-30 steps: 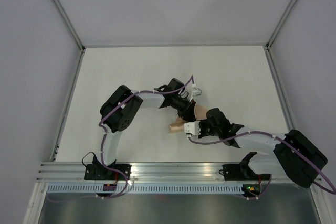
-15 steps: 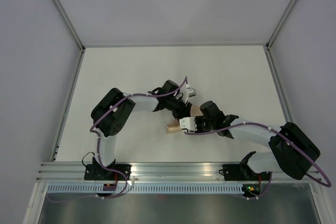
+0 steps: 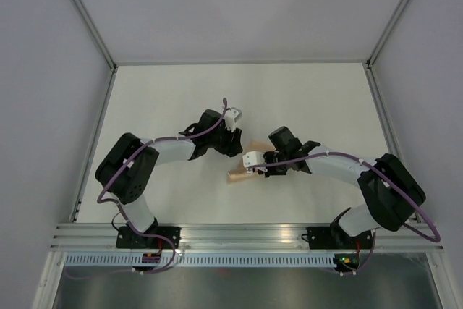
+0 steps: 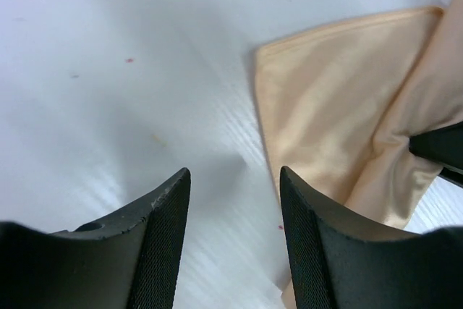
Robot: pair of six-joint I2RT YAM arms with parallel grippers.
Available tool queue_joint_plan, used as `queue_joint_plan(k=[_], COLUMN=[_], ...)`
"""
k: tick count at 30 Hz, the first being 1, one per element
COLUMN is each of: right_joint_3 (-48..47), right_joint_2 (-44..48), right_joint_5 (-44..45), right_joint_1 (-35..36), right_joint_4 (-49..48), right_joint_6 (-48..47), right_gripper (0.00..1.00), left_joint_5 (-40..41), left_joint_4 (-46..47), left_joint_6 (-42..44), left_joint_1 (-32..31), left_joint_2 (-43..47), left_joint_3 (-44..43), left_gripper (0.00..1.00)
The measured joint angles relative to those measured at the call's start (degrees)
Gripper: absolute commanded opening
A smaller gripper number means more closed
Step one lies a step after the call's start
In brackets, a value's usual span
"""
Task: Fold the napkin, place the utensils inside, and roll it up
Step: Roll the napkin at the center of the board.
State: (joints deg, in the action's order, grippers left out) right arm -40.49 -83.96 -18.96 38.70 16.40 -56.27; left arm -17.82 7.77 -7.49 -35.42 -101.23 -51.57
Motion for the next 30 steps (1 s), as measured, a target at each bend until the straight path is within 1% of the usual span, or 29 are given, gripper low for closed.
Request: queue_joint_plan(k=[4, 8, 13, 16, 18, 22, 25, 30], right_joint_3=[-5.5, -11.9, -20.0, -24.7, -27.5, -31.2, -33.1, -34.7], right_joint_2=[-3.8, -8.7, -15.5, -19.7, -22.4, -25.9, -27.8, -29.5], right_joint_5=[-2.7, -6.0, -10.9, -14.0, -16.2, -18.8, -20.0, -21.2], right_joint_1=[-1.6, -3.5, -6.3, -8.2, -9.4, -10.8, -11.5, -12.1], right_joint_4=[6.6, 13.9, 23.0, 28.1, 31.1, 35.1, 37.1, 38.9], right_joint_6=[-1.1, -2.4, -4.2, -5.0, -5.1, -5.2, -5.1, -5.0], right_gripper=[0.03, 0.02, 0.02, 0.02, 0.02, 0.02, 0.02, 0.02], left_joint_5=[8.3, 15.1, 20.7, 22.8, 23.8, 26.6, 28.6, 29.7], left_joint_4=[4.0, 9.4, 15.5, 18.2, 19.2, 20.3, 20.4, 19.4], left_joint_6=[-1.0, -2.1, -2.1, -1.6, -0.4, 4.9, 9.5, 14.8], left_joint_1=[0.2, 0.2, -0.2, -1.4, -3.3, -11.0, -17.1, -22.2], left_joint_2=[6.7, 16.6, 27.6, 32.2, 34.3, 34.5, 31.6, 24.5], left_joint_3=[5.5, 12.9, 20.2, 23.6, 25.0, 25.2, 24.8, 22.2], left_gripper=[0.59, 0.6, 0.6, 0.61, 0.61, 0.61, 0.62, 0.64])
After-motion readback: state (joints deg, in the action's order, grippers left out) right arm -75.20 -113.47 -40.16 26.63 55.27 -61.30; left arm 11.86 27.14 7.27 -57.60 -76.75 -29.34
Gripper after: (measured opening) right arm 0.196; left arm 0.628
